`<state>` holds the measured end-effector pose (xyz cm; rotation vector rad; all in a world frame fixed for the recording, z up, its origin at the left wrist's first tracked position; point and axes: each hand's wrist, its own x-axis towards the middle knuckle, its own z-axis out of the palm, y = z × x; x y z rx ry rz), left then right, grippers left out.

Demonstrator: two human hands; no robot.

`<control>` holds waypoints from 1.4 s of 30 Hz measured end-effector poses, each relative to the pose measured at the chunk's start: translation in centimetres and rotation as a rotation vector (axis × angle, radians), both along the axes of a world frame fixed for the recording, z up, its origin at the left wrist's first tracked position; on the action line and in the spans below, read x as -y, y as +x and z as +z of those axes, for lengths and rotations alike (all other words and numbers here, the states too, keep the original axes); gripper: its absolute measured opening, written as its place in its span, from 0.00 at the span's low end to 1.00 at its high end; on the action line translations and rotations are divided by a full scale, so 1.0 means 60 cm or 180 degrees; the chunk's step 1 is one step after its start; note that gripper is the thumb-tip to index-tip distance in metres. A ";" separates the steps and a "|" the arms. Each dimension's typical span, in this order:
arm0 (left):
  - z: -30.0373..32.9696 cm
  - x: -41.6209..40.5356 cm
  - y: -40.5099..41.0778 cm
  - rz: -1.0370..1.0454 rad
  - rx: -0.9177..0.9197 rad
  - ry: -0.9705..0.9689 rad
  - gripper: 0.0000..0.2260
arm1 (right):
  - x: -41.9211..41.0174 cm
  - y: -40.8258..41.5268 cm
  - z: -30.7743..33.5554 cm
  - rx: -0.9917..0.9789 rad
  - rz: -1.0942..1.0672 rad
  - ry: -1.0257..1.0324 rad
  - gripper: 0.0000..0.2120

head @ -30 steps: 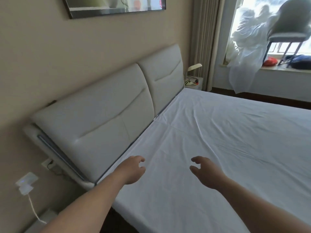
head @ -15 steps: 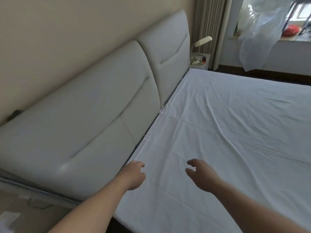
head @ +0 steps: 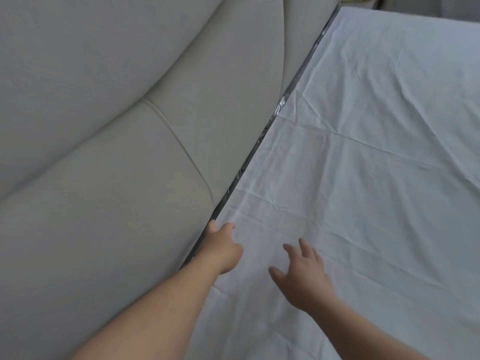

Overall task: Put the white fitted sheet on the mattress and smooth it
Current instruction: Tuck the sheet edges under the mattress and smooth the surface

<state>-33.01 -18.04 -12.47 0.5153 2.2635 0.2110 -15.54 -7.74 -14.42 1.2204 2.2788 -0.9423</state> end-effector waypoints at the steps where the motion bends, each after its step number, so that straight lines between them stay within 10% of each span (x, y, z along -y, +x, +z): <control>1: -0.020 0.000 -0.010 -0.0002 -0.0023 -0.0034 0.27 | 0.001 -0.007 -0.019 -0.0033 0.0047 -0.0029 0.38; 16: -0.049 0.005 -0.027 -0.0887 -0.1112 -0.0474 0.08 | 0.021 -0.023 -0.052 0.0287 0.0497 -0.0056 0.46; 25: -0.072 0.015 -0.031 -0.2995 -0.1999 -0.1573 0.16 | 0.047 -0.041 -0.061 0.0339 0.0485 -0.0108 0.47; 31: -0.077 0.051 0.002 -0.1839 -0.1668 -0.1137 0.41 | 0.054 -0.027 -0.069 0.0246 0.0596 -0.0020 0.49; 42: -0.055 0.009 0.019 -0.2097 -0.2013 -0.1185 0.30 | 0.008 -0.020 -0.034 0.0055 0.0815 -0.0712 0.42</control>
